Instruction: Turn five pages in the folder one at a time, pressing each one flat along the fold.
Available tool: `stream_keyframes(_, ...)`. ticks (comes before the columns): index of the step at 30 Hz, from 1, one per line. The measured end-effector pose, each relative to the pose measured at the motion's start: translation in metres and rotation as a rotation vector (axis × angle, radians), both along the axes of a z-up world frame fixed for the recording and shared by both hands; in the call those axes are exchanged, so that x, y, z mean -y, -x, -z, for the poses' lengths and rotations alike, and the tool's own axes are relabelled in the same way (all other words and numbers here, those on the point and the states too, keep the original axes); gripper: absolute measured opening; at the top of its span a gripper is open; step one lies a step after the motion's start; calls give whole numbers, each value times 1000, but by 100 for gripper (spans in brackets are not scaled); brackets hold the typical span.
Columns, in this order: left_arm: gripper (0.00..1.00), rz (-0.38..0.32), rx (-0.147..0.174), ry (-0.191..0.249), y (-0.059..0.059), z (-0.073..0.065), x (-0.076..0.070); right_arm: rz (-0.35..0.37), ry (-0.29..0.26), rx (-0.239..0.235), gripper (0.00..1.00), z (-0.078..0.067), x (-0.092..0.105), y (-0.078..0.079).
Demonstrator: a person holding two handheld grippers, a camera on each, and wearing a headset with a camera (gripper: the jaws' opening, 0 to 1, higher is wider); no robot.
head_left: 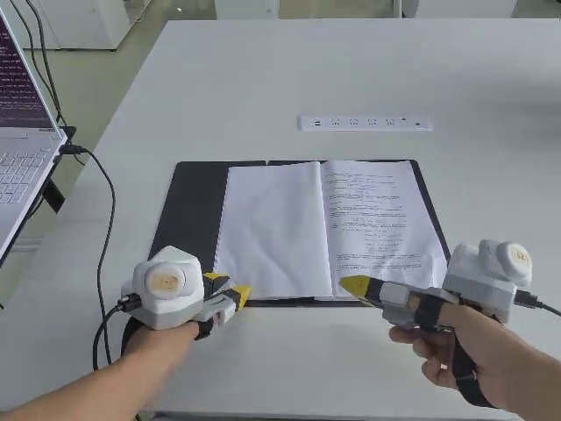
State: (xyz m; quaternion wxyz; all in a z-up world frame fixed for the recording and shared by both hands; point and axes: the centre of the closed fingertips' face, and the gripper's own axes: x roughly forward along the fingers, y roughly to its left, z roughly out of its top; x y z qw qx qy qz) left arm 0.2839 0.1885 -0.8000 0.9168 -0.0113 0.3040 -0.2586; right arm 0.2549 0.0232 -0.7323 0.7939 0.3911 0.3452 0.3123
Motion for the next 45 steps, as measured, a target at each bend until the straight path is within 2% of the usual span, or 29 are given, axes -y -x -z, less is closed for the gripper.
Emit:
stream_keyframes(4,25,-16,18,22,4,-19,-4,91,31,59,8,-20,26,-7)
stream_keyframes(8,28,-24,31,34,11,-34,-9,126,118,117,10,-27,45,-9)
stream_keyframes(9,29,-22,36,31,15,-39,-9,143,162,136,12,-29,50,-8)
stream_keyframes(11,30,-13,47,17,21,-46,-10,146,206,161,14,-33,55,-3)
stream_keyframes(14,34,-11,64,31,31,-60,-13,147,244,181,15,-38,60,4)
stream_keyframes(16,38,-26,46,45,39,-67,-16,137,298,216,17,-40,64,9)
stream_keyframes(18,39,-35,50,57,47,-76,-20,104,360,243,19,-40,68,16)
stream_keyframes(25,47,-63,55,91,74,-102,-29,127,414,299,23,-55,86,29)
stream_keyframes(26,48,-62,65,85,78,-107,-30,129,437,310,24,-56,91,32)
stream_keyframes(28,51,-61,77,83,83,-114,-30,137,440,310,25,-59,97,37)
stream_keyframes(31,57,-76,75,112,92,-124,-31,170,470,326,30,-65,112,44)
stream_keyframes(34,59,-76,70,111,98,-128,-31,192,499,340,35,-70,123,50)
stream_keyframes(36,59,-79,82,98,103,-131,-34,213,501,351,36,-76,130,54)
stream_keyframes(39,62,-81,79,97,109,-133,-36,246,491,360,37,-83,137,59)
stream_keyframes(45,63,-82,69,94,115,-133,-38,271,497,348,38,-78,144,64)
